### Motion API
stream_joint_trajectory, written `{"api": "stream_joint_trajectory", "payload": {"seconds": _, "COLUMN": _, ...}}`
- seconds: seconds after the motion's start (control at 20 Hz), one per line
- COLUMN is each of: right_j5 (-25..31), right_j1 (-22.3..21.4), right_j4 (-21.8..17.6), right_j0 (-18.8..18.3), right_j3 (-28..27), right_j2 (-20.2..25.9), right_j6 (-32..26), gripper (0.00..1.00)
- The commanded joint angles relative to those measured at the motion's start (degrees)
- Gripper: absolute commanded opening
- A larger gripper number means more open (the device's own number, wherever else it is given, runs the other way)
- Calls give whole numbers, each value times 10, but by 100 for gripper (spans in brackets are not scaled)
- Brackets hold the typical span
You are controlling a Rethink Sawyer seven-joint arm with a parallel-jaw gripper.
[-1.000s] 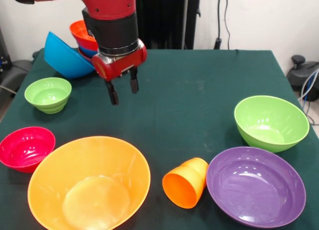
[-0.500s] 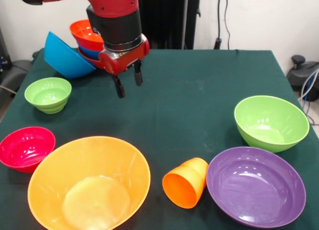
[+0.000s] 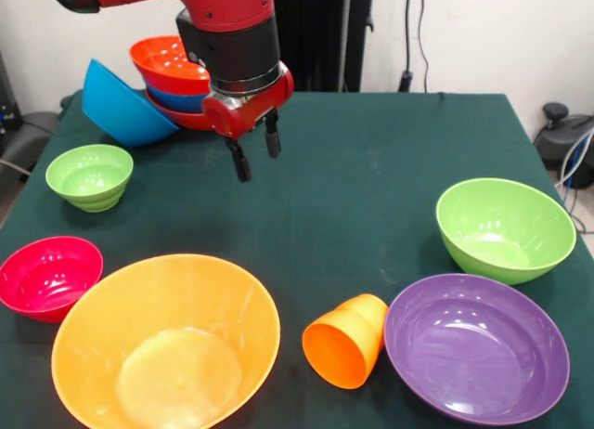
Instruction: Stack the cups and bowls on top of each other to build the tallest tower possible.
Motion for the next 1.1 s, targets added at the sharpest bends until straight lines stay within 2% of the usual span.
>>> {"api": "stream_joint_trajectory", "payload": {"seconds": 0.05, "right_j5": 49, "right_j1": 18, "right_j4": -53, "right_j0": -8, "right_j3": -8, "right_j2": 50, "right_j6": -325, "gripper": 100}}
{"api": "stream_joint_trajectory", "payload": {"seconds": 0.15, "right_j5": 53, "right_j1": 16, "right_j4": -37, "right_j0": -15, "right_j3": -24, "right_j2": 70, "right_j6": -346, "gripper": 100}}
{"api": "stream_joint_trajectory", "payload": {"seconds": 0.3, "right_j5": 54, "right_j1": 30, "right_j4": -36, "right_j0": 3, "right_j3": -77, "right_j2": 70, "right_j6": -347, "gripper": 100}}
{"api": "stream_joint_trajectory", "payload": {"seconds": 0.55, "right_j5": 83, "right_j1": 39, "right_j4": -22, "right_j0": 34, "right_j3": -139, "right_j2": 44, "right_j6": -346, "gripper": 100}}
{"api": "stream_joint_trajectory", "payload": {"seconds": 0.9, "right_j5": 99, "right_j1": 54, "right_j4": 1, "right_j0": 53, "right_j3": -179, "right_j2": 26, "right_j6": -345, "gripper": 100}}
{"api": "stream_joint_trajectory", "payload": {"seconds": 1.1, "right_j5": 108, "right_j1": 66, "right_j4": -13, "right_j0": 58, "right_j3": -213, "right_j2": 6, "right_j6": -352, "gripper": 100}}
